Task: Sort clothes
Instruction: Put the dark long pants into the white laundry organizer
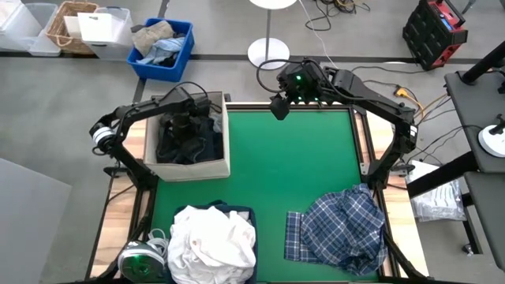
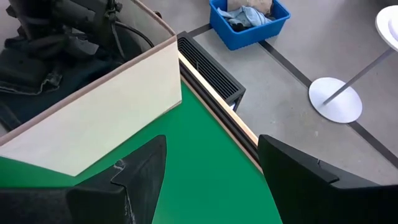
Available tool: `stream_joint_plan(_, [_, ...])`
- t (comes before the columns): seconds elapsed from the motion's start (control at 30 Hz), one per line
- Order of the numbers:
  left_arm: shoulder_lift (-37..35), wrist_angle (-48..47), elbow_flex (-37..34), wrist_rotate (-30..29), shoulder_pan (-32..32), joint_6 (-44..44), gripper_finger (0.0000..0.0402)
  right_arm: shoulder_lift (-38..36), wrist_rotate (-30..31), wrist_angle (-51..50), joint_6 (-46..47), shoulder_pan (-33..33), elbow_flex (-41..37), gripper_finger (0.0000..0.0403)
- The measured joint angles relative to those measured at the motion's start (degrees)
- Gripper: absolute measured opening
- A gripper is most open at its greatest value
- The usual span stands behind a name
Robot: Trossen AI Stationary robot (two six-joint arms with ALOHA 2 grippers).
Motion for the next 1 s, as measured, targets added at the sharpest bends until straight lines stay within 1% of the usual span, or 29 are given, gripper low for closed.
stream_joint_plan(0.2, [-2.9,-2.3,5.5,0.0,0.0,-0.7,0.0092,0.0,0.0,0.0,0.0,0.0,0.0,0.0247])
stream_joint_plan(0.3, [-3.8,-4.7,8.7,-0.1,0.0,0.7,0.0127,0.0,0.0,-0.1,-0.1,0.0,0.1,0.0247])
stream_joint_plan(0.47, [-5.2,-5.7,13.7,-0.1,0.0,1.0,0.0166,-0.3,-0.1,-0.3,-0.1,0.0,1.2,0.0247])
stream_joint_plan(0.67, [-5.4,-6.0,20.0,-0.4,0.0,1.6,0.0185,-1.2,-0.3,-4.2,0.4,0.0,4.1,0.0247])
stream_joint_plan(0.9, [-5.5,-6.2,24.8,-0.6,0.0,4.0,0.0186,-2.8,-0.5,-10.8,1.8,0.0,6.8,0.0247])
stream_joint_plan(1.0, [-5.5,-6.2,26.6,-1.8,0.0,4.0,0.0186,-3.0,-0.5,-14.2,2.1,0.0,7.9,0.0247])
